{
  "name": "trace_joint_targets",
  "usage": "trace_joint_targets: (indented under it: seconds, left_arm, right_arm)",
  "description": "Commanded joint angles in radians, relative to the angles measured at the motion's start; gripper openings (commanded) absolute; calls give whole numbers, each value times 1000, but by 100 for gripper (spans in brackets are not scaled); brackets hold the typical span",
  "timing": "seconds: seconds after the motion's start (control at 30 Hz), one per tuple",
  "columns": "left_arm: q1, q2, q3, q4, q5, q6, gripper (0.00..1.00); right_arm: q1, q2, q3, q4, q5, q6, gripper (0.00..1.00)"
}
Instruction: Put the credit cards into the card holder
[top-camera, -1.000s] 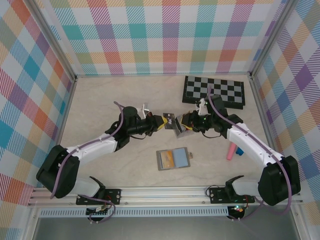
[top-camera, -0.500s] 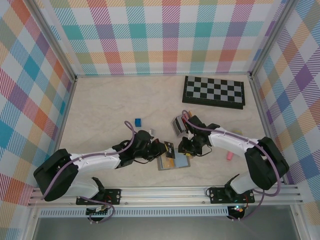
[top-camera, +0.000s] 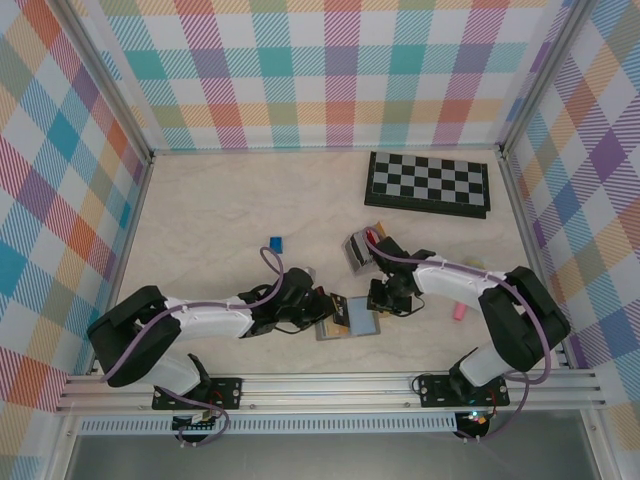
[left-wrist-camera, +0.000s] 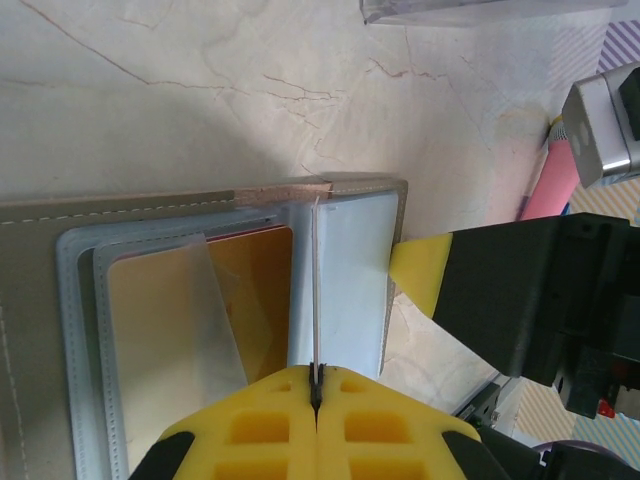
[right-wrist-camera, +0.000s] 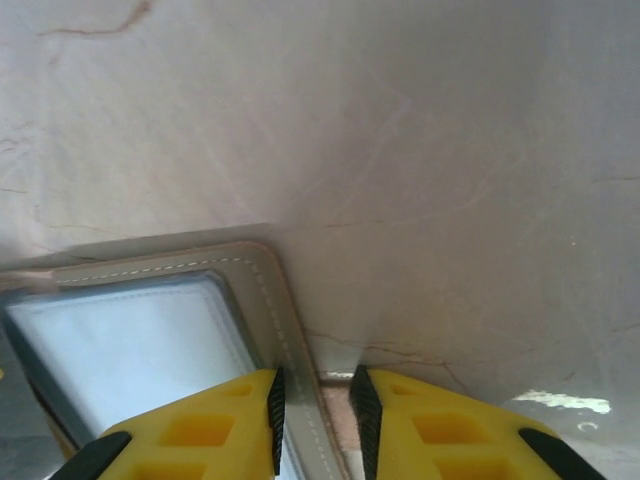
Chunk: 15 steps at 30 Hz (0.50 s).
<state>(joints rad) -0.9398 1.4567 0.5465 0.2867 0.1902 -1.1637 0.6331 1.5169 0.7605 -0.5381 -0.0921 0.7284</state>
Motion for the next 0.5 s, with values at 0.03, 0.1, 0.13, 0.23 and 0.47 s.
trace_joint_targets:
  seconds: [0.03,0.1,0.13,0.23,0.47]
  left_arm:
    - [-20,11,1,34,-18,-8,0]
    - [-25,19,-2,34,-25,-4,0]
    - [-25,23,-4,39,-24,-1,0]
    - [-32,29,-10,29,-23,7,0]
    - [-57,74,-19,93,-36,3,0]
  right_arm:
    - [0,9,-50,33,-28,45,27]
    - [0,2,-67,49,-38,66,27]
    - [0,-1,-76,61,-45,74,27]
    - [2,-1,-90,80,-58,93,27]
    - [9,6,-117,114,-77,118,26]
